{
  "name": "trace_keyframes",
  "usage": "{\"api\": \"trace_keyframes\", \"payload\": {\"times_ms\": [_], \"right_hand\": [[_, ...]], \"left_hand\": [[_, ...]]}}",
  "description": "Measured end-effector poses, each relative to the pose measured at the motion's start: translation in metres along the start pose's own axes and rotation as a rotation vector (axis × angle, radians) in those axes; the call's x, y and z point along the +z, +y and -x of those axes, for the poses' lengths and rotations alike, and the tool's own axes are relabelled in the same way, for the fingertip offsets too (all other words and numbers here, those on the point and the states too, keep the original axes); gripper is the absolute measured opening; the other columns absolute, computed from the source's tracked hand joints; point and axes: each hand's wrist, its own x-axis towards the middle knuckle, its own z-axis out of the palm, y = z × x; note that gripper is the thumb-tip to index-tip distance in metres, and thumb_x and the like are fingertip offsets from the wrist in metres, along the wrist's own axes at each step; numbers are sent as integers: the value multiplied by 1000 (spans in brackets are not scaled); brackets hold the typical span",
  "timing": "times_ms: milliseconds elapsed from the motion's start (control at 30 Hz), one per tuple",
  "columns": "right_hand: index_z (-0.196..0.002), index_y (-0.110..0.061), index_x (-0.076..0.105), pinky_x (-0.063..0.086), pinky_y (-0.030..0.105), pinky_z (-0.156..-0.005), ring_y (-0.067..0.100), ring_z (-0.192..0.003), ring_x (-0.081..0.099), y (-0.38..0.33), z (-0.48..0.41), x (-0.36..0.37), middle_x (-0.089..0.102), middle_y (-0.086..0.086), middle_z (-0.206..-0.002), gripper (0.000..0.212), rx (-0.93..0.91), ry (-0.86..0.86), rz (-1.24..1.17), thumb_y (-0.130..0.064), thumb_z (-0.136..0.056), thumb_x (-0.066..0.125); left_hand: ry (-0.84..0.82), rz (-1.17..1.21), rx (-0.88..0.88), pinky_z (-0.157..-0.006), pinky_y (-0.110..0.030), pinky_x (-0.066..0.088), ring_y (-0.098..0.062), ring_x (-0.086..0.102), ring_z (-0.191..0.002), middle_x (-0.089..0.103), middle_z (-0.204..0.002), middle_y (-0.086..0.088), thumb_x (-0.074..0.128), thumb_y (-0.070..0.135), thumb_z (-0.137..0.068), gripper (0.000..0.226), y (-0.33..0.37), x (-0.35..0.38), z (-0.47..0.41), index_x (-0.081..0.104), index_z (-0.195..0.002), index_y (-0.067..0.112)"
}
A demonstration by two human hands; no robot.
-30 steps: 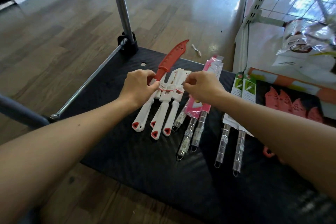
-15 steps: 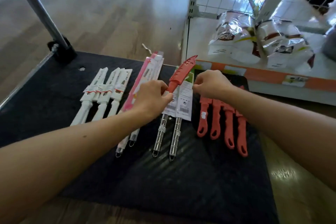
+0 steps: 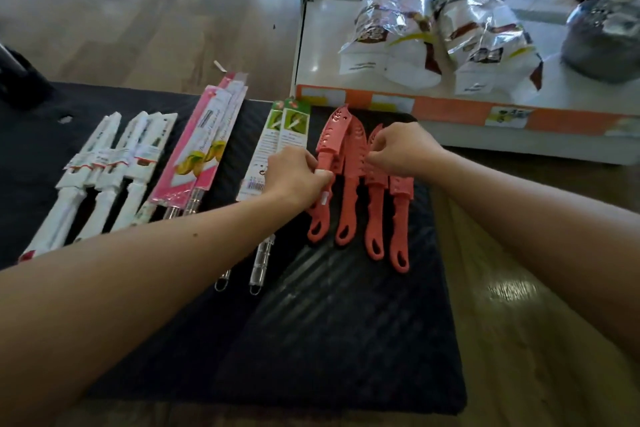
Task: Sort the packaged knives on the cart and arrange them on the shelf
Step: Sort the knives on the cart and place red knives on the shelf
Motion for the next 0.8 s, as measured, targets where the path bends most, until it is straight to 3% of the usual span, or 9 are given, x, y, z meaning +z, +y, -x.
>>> {"api": "trace_keyframes", "payload": {"times_ms": [167, 500, 600, 700, 800], "right_hand": [[-98, -5, 71, 57, 41, -82, 26, -91, 67, 11, 5, 1, 70, 12, -100, 28, 28, -16, -33, -26, -88, 57], [-93, -7, 70, 58, 37, -78, 22, -80, 65, 2, 8, -6, 69, 9, -95, 23, 39, -20, -45, -24, -89, 55], [-98, -7, 70, 56, 32, -74, 17, -73, 61, -6, 9, -8, 68, 8, -94, 24, 27, -38, -12, -24, -89, 55], [-98, -6, 70, 53, 27, -65, 12, -59, 55, -12, 9, -14, 62, 2, -75, 24, 36, -90, 21, -23, -89, 55], [-101, -7, 68, 55, 28, -65, 15, -65, 62, -16, 9, -28, 63, 4, -74, 26, 67, -107, 60, -26, -92, 53]], "left_hand": [[-55, -38, -21, -85, -30, 50, -19, 63, -96, 70, -97, -7, 69, 30, -81, 23, -1, 3, -1, 69, -93, 10], [-64, -50, -6, -84, -25, 41, -18, 57, -109, 64, -112, -5, 61, 32, -86, 32, -2, -10, -4, 63, -109, 11], [-78, -48, 12, -86, -26, 44, -18, 57, -107, 64, -112, -4, 61, 31, -86, 30, -2, -18, -7, 63, -109, 11], [-90, -76, 50, -86, -31, 50, -18, 59, -99, 65, -110, -5, 60, 30, -87, 27, 1, -32, -14, 63, -107, 12], [-107, -153, 113, -78, -28, 45, -15, 55, -91, 65, -107, -4, 59, 30, -88, 25, 12, -50, -22, 65, -106, 13]]}}
